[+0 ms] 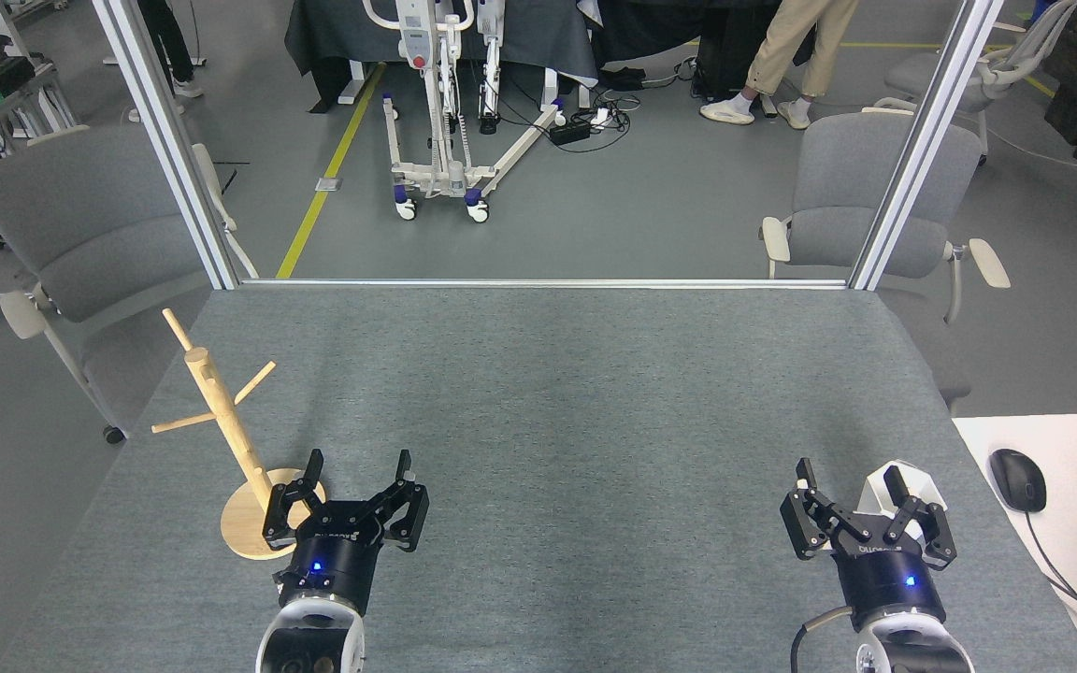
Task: Hang cup on storage rack
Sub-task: 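Lower the right gripper toward the white hexagonal cup at the table edge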
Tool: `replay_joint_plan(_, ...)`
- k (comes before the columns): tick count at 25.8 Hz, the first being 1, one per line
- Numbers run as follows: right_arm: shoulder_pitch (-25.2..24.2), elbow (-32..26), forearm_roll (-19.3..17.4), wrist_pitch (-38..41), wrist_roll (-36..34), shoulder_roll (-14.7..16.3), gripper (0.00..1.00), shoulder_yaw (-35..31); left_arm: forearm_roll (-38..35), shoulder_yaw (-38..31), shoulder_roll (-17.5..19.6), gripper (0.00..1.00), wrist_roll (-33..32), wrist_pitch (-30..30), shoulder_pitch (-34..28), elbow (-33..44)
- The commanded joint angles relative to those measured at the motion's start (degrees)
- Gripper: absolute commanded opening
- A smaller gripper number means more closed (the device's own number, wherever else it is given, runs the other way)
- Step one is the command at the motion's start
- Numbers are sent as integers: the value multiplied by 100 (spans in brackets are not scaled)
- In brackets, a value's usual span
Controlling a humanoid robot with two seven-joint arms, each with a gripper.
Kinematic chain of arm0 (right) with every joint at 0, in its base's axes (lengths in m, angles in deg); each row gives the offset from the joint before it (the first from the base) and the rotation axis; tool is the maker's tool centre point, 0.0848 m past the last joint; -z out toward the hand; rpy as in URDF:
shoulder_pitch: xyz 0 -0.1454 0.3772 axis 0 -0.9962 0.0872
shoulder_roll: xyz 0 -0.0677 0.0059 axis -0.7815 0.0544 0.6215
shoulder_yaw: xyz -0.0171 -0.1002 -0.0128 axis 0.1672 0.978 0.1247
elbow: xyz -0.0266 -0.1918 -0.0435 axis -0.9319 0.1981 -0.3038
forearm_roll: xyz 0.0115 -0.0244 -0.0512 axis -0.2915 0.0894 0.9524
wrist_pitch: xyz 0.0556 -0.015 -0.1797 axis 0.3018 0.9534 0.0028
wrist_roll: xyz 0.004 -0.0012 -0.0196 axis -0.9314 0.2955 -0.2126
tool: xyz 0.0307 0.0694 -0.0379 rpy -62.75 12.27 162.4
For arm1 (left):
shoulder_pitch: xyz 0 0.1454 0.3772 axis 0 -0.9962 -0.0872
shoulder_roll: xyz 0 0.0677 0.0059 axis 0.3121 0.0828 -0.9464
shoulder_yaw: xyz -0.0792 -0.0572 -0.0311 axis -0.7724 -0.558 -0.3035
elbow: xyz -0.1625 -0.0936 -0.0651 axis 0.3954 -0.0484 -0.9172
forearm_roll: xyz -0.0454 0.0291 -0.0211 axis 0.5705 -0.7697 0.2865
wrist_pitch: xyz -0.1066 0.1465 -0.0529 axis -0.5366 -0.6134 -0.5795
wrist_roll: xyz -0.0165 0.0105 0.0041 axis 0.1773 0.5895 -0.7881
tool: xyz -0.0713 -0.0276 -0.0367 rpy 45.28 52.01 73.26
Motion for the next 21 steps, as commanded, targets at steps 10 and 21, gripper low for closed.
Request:
replay_joint_plan(10, 6, 0, 9, -8, -29, -17, 99, -9, 37, 2, -6, 100, 145, 44, -49, 197)
replay_joint_plan(21, -2, -53, 9, -904, -29, -17, 99, -9, 37, 10, 12, 100, 145, 88, -58, 179)
